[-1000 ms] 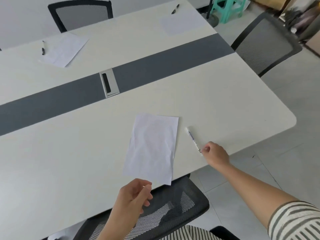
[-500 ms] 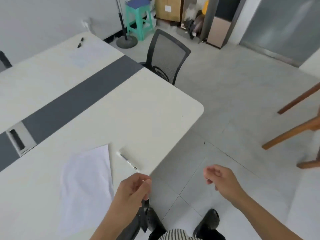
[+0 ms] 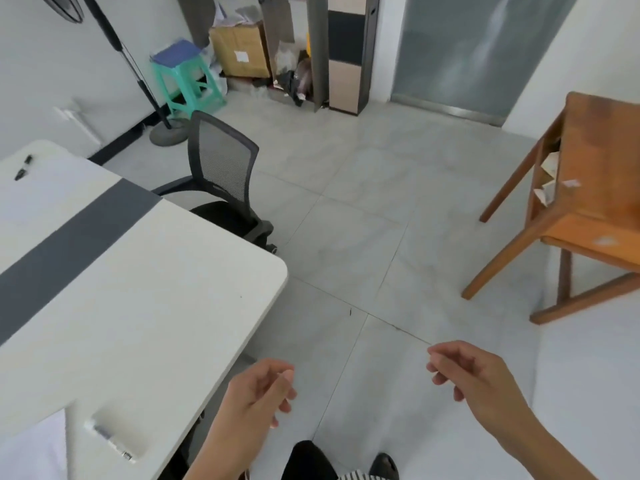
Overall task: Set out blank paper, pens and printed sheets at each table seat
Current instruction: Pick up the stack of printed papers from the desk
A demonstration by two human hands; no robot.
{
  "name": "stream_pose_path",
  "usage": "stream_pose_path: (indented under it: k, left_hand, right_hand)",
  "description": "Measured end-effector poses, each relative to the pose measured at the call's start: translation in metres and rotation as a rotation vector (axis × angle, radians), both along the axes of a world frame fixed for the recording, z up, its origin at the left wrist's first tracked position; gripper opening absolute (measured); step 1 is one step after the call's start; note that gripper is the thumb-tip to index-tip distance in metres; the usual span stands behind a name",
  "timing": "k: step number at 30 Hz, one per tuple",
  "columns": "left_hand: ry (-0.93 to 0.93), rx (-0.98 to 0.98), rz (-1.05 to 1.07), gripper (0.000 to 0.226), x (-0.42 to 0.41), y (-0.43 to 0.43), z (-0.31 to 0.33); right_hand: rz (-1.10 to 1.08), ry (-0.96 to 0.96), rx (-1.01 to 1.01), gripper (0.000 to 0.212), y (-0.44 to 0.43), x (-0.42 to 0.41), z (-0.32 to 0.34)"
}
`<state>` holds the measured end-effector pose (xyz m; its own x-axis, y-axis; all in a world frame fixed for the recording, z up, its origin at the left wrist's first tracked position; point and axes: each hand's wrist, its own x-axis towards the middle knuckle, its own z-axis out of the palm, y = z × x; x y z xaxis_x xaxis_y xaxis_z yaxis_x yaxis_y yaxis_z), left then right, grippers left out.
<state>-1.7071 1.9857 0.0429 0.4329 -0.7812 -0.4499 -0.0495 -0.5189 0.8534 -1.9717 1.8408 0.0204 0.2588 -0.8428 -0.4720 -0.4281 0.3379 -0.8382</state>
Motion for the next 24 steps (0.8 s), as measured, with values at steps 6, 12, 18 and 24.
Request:
stream_pose_path:
  k: [6,12,18,24]
  left_hand:
    - [0.015,-0.003,0.051,0.008,0.028,-0.090,-0.017]
    - [0.015,0.009,-0.015,0.013,0.080,-0.223,-0.029]
    - [0.003,-0.039,-0.105,0.011,0.142,-0.360,0.013]
    - [-0.002,-0.041,-0.121,0.012,0.189,-0.472,0.017]
  right_hand:
    - [0.029,-0.006,-0.008,0.011,-0.086,0.022,-0.004]
    - [0.006,0.005,-0.069,0.012,-0.204,0.072,0.002]
    - [-0.050,-0.026,-0.106,0.013,-0.317,0.130,0.032]
    - [-0.045,-0.038,-0.077,0.014,-0.426,0.180,0.030]
